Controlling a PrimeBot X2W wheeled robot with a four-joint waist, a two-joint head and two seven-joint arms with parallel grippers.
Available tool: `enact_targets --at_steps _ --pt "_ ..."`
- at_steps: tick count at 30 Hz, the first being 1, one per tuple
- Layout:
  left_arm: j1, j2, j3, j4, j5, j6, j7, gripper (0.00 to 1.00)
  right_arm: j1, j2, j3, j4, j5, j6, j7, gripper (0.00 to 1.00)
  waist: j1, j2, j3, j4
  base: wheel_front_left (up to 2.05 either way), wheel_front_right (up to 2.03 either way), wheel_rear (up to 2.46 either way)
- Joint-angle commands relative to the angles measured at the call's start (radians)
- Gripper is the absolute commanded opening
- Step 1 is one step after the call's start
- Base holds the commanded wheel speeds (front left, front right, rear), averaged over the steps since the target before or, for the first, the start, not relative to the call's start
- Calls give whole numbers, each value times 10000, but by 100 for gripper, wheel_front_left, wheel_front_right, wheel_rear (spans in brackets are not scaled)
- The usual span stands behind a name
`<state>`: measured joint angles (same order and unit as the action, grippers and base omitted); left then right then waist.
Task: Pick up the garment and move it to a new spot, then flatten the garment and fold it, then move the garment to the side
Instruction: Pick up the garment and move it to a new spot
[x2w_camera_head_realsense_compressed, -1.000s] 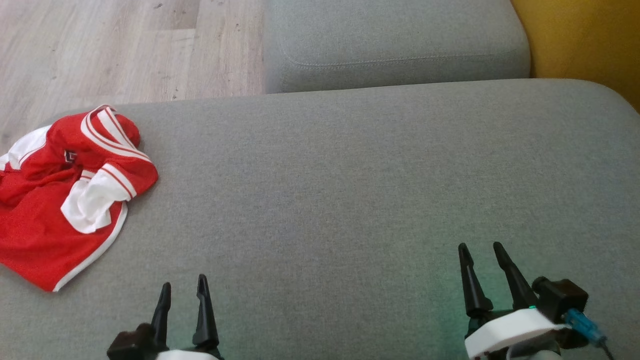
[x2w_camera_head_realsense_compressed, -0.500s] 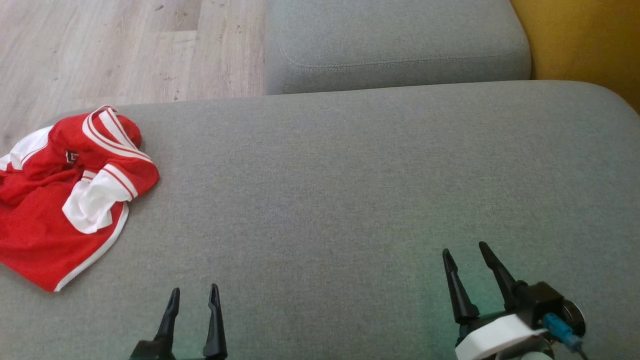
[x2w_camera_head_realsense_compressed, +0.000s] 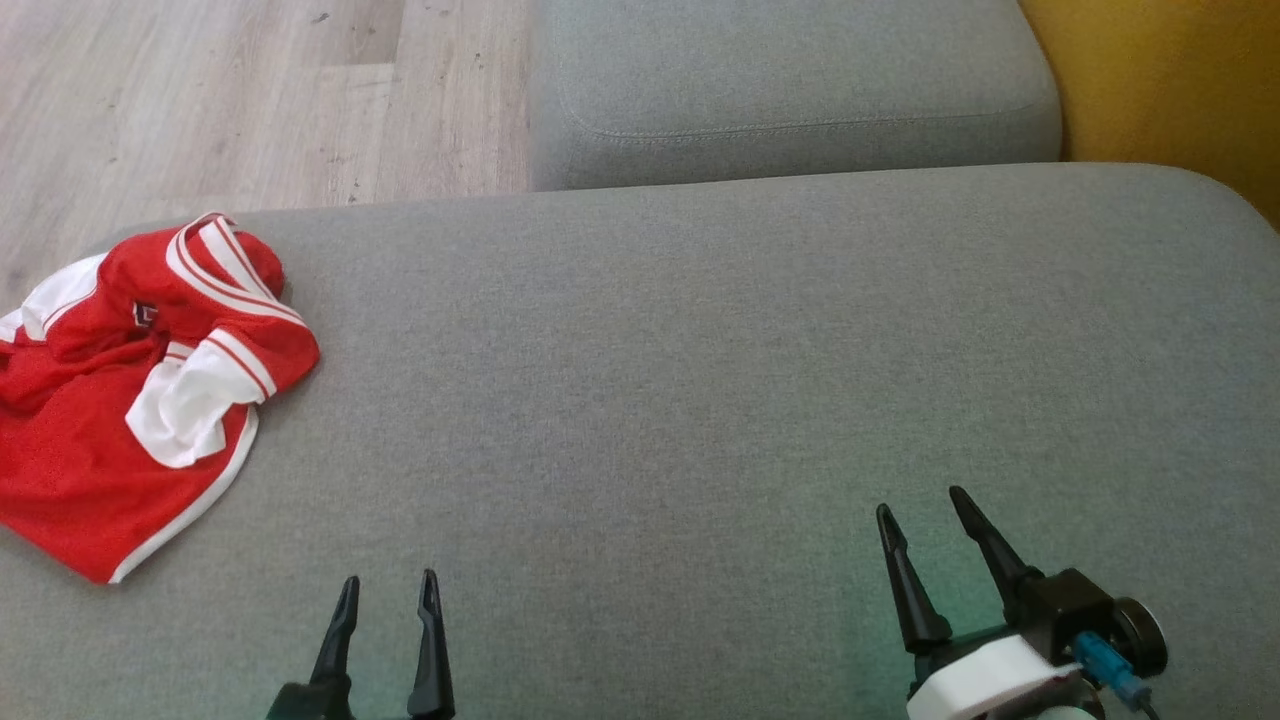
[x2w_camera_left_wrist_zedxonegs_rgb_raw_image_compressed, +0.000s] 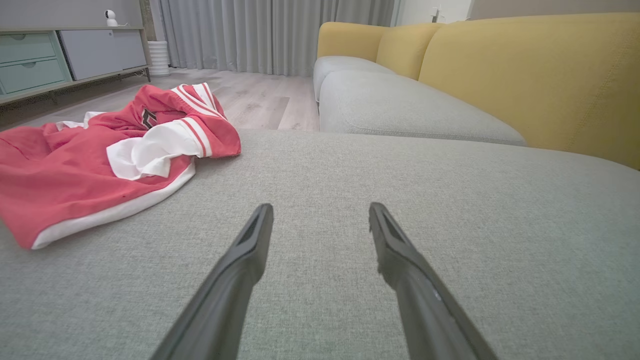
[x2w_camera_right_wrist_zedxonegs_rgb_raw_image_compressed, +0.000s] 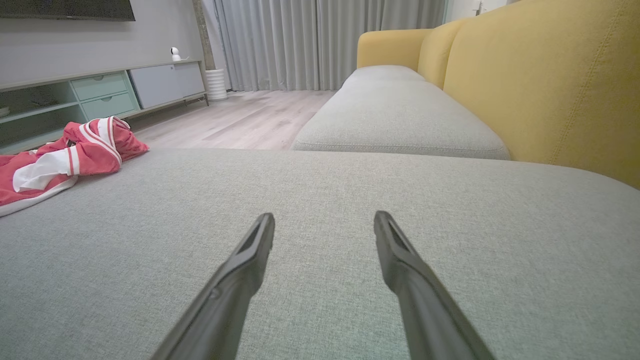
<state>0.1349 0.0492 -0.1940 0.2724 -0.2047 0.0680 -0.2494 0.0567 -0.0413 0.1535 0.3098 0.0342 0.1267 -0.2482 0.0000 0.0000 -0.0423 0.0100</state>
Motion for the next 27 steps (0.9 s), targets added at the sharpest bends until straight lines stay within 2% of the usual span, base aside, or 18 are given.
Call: enact_targets --at_steps 1,14,18,27 --pt "-247 38 290 -258 -57 67 -124 100 -249 -89 205 -255 45 40 -136 100 0 0 -2 1 0 0 0" --pt "-274 58 188 -175 -97 54 -124 100 -197 -89 102 -213 61 40 -136 100 0 0 -58 194 0 0 0" --pt "-259 91 165 -177 -100 60 -123 100 -147 -89 61 -248 77 40 -136 100 0 0 -70 516 0 0 0" --pt "-294 281 181 -282 -116 139 -23 100 -72 -89 138 -277 265 40 -136 100 0 0 -88 2075 0 0 0"
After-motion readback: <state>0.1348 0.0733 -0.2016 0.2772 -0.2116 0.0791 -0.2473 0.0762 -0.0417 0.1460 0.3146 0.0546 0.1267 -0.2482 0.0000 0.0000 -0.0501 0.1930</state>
